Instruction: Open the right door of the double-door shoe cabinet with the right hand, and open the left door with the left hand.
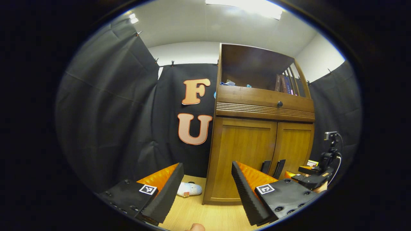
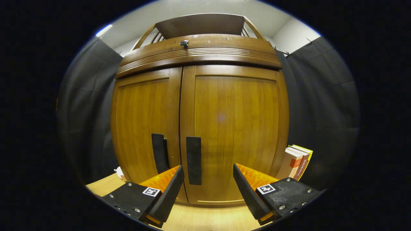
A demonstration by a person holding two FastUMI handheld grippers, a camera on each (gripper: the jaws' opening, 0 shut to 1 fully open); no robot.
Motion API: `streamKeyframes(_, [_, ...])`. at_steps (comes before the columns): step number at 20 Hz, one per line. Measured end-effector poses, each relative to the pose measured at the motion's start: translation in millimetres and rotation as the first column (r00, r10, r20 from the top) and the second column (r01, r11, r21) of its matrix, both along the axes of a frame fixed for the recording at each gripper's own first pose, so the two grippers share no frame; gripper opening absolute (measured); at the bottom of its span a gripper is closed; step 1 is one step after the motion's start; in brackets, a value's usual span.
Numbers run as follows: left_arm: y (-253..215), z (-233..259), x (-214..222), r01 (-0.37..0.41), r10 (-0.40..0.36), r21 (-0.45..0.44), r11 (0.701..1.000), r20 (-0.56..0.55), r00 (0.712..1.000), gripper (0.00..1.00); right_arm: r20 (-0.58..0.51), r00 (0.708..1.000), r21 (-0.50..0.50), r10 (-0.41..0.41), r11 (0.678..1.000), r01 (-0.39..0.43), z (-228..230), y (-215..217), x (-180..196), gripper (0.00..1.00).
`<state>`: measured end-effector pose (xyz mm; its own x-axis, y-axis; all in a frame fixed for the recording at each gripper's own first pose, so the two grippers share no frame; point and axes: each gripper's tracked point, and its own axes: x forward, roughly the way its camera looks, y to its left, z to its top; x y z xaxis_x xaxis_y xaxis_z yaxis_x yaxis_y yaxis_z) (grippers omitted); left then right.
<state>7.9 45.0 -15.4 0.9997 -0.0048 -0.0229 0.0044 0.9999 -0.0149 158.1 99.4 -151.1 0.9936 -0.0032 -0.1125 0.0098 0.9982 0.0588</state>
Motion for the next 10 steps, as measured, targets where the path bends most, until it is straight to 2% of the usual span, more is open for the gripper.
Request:
streamKeyframes(2, [6.2,0.4,2.1,-0.007,0.007,0.015,1.000,-0.001,1.000,0.94,-0.017,1.000,0.012,0.004,1.000,-0.004,-11.0,6.2,17.2,0.94])
streamKeyframes(3, [9.9,-1.1,4.6,-0.013,0.013,0.022,1.000,-0.002,1.000,0.96,-0.024,1.000,0.013,0.002,1.000,-0.002,-14.5,7.8,24.3,1.00])
streamKeyframes(4, [12.7,-2.5,6.2,-0.021,0.021,0.026,0.999,-0.002,1.000,0.96,-0.023,1.000,0.015,0.000,1.000,0.001,-15.7,9.1,30.9,0.93])
streamKeyframes(6, [17.2,-5.8,10.9,-0.028,0.028,0.034,0.999,-0.003,1.000,0.96,-0.011,1.000,0.031,-0.002,1.000,0.002,-16.2,12.4,42.1,0.91])
streamKeyframes(10, [19.8,-11.5,18.4,-0.033,0.033,0.037,0.999,-0.008,0.999,0.99,-0.010,1.000,0.052,0.002,0.999,-0.001,-18.8,17.2,57.2,0.76])
